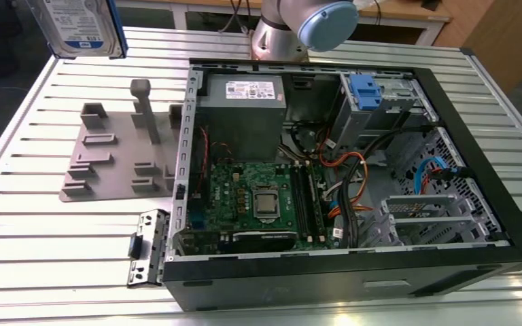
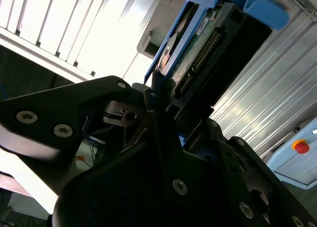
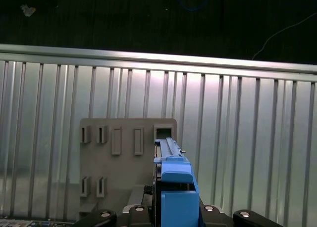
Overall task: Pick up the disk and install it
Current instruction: 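Pick up the disk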
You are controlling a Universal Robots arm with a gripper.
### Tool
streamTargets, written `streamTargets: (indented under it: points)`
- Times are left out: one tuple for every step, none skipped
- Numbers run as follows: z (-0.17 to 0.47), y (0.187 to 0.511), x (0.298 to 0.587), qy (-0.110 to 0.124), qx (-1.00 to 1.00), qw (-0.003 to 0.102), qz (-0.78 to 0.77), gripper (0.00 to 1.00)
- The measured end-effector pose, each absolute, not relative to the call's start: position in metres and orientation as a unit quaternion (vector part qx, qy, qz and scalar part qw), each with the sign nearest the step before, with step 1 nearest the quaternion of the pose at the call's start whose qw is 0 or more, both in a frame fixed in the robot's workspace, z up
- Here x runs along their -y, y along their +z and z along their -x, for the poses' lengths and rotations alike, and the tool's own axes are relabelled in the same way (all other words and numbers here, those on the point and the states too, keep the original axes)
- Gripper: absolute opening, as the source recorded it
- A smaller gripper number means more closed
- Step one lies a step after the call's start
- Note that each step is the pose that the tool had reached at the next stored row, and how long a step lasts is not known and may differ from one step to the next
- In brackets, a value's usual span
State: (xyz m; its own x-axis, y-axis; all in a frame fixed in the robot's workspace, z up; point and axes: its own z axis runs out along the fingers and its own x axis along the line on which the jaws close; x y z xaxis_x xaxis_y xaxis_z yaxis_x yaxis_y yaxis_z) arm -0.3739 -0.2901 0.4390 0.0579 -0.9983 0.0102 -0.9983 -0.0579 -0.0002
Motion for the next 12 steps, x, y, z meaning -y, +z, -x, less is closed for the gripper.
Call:
streamTargets:
  points:
    - [0.3739,0.4394,0.2901,0.004,0.686,0.003,-0.727,0.36]
    - [0.3739,0.4398,0.2901,0.004,0.686,0.003,-0.727,0.36]
    - [0.3739,0.4402,0.2901,0.004,0.686,0.003,-0.727,0.36]
    - [0.3739,0.4405,0.2901,0.004,0.686,0.003,-0.727,0.36]
    - [0.3739,0.4408,0.2901,0.004,0.686,0.003,-0.727,0.36]
    - [0.374,0.4412,0.2901,0.004,0.686,0.003,-0.727,0.36]
    - [0.374,0.4415,0.2901,0.004,0.686,0.003,-0.727,0.36]
    - [0.3739,0.4418,0.2901,0.004,0.686,0.003,-0.727,0.36]
    - [0.3739,0.442,0.2901,0.004,0.686,0.003,-0.727,0.36]
    - [0.3739,0.4423,0.2901,0.004,0.686,0.003,-0.727,0.36]
    - [0.3739,0.4426,0.2901,0.004,0.686,0.003,-0.727,0.36]
    - [0.3739,0.4429,0.2901,0.004,0.686,0.003,-0.727,0.36]
